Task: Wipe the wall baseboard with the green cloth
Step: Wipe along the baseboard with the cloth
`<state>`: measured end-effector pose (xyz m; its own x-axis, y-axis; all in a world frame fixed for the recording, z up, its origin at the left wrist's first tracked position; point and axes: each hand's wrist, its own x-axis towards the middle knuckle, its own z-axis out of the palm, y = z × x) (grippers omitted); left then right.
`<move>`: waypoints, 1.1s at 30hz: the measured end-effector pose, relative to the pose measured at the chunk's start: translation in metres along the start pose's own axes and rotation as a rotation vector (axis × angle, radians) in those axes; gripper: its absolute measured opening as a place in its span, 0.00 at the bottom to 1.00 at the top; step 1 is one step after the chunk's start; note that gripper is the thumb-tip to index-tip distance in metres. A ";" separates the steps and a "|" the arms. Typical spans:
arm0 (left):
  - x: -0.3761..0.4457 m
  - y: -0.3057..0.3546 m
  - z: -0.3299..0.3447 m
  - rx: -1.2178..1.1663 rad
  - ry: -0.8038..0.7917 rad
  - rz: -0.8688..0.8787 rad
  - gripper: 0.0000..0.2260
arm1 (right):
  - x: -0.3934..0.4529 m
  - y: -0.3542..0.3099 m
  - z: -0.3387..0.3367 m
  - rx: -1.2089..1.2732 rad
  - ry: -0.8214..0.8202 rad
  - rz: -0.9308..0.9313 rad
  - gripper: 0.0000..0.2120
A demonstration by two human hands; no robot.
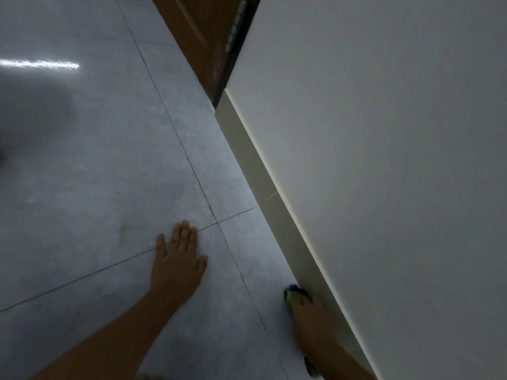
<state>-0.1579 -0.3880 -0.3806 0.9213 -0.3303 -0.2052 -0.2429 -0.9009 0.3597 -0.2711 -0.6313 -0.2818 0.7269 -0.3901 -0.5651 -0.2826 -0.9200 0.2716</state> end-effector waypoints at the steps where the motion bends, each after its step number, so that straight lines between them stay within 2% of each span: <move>1: -0.002 0.008 0.002 -0.003 0.007 0.016 0.30 | -0.009 0.006 -0.006 0.024 0.006 0.007 0.13; 2: -0.005 0.015 0.006 -0.006 0.026 0.036 0.30 | -0.010 0.006 -0.015 -0.006 0.105 -0.047 0.10; 5: -0.012 0.022 0.018 0.009 0.136 0.064 0.29 | 0.014 -0.032 -0.052 -0.197 0.503 -0.232 0.20; 7: -0.013 0.017 0.025 0.024 0.191 0.069 0.30 | 0.041 -0.067 -0.076 -0.316 0.664 -0.343 0.24; 8: -0.015 0.017 0.029 0.028 0.187 0.066 0.30 | 0.059 -0.075 -0.077 -0.475 0.666 -0.370 0.24; 10: -0.017 0.021 0.036 0.009 0.191 0.082 0.30 | 0.092 -0.071 -0.070 -0.760 0.551 -0.359 0.25; 12: -0.017 0.019 0.039 0.000 0.192 0.094 0.30 | 0.103 -0.052 -0.061 -0.843 0.591 -0.340 0.26; 14: -0.013 0.011 0.040 0.033 0.170 0.112 0.31 | 0.090 -0.026 -0.039 -0.784 0.597 -0.412 0.27; 16: -0.010 0.005 0.037 0.078 0.137 0.107 0.32 | 0.054 0.023 0.013 -0.728 0.466 -0.479 0.25; 19: -0.017 0.024 0.029 0.085 0.077 0.067 0.31 | -0.024 0.111 0.094 -0.469 0.245 -0.327 0.24; 21: -0.022 0.040 0.024 0.115 0.035 0.024 0.30 | -0.049 0.142 0.114 -0.359 0.212 -0.271 0.20; 25: -0.037 0.057 0.042 0.054 0.141 0.105 0.30 | -0.005 0.091 0.080 -0.292 0.348 -0.389 0.26; 27: -0.048 0.067 0.055 0.048 0.147 0.124 0.30 | 0.025 0.048 0.052 -0.192 0.325 -0.437 0.32; 28: -0.051 0.071 0.057 0.035 0.142 0.113 0.30 | 0.041 0.028 0.039 -0.110 0.326 -0.427 0.32; 30: -0.053 0.074 0.057 0.018 0.162 0.102 0.31 | 0.073 -0.012 0.014 0.041 0.377 -0.474 0.25; 33: -0.057 0.077 0.061 0.023 0.139 0.091 0.31 | 0.086 -0.057 -0.002 0.313 0.404 -0.394 0.25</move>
<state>-0.2476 -0.4556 -0.3967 0.9280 -0.3698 -0.0446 -0.3323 -0.8761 0.3495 -0.1907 -0.6122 -0.3447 0.9746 -0.0322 -0.2217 -0.0713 -0.9827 -0.1709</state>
